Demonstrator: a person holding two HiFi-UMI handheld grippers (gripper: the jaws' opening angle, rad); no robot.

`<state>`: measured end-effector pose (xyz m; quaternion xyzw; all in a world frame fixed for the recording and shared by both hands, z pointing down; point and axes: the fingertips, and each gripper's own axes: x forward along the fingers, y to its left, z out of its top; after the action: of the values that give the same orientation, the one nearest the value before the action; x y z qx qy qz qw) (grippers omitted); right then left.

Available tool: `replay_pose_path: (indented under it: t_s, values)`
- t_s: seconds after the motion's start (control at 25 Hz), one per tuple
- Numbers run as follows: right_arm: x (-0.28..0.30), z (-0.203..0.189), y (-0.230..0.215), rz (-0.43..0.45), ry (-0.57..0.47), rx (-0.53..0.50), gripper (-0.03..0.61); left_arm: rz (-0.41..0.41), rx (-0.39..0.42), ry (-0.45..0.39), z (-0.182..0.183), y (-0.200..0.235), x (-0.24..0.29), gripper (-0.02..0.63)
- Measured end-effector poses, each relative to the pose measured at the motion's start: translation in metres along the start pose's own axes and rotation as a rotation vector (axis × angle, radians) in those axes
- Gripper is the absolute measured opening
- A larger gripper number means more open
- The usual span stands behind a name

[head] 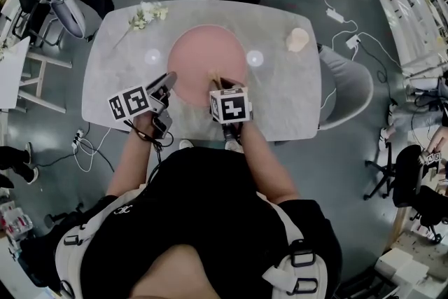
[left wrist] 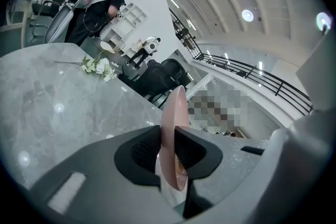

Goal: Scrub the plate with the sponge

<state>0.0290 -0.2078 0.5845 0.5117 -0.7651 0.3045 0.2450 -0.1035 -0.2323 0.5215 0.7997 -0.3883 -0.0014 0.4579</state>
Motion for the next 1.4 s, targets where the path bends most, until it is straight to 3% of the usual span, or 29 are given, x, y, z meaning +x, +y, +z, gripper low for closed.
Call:
replay_pose_path:
  t_s: [0.36, 0.48, 0.64, 0.92, 1.16, 1.4]
  values:
    - [-0.002, 0.011, -0.047, -0.163, -0.037, -0.023, 0.074, -0.03, -0.019, 0.044, -0.009, 0.0, 0.004, 0.075]
    - [-0.023, 0.028, -0.055, -0.183, -0.081, 0.004, 0.074, -0.014, -0.1, 0.053, -0.011, 0.009, 0.005, 0.072]
    - [-0.062, 0.065, -0.052, -0.142, -0.228, 0.044, 0.074, 0.003, -0.245, 0.053, -0.015, 0.027, 0.006, 0.061]
    - [-0.126, 0.112, -0.03, -0.122, -0.502, -0.025, 0.074, 0.087, -0.336, 0.057, -0.035, 0.071, 0.023, 0.063]
    - [-0.151, 0.115, -0.033, -0.107, -0.567, 0.023, 0.072, 0.131, -0.448, 0.076, -0.068, 0.112, 0.049, 0.063]
    - [-0.164, 0.109, -0.048, -0.158, -0.571, 0.031, 0.074, 0.251, -0.583, 0.119, -0.115, 0.161, 0.056, 0.063]
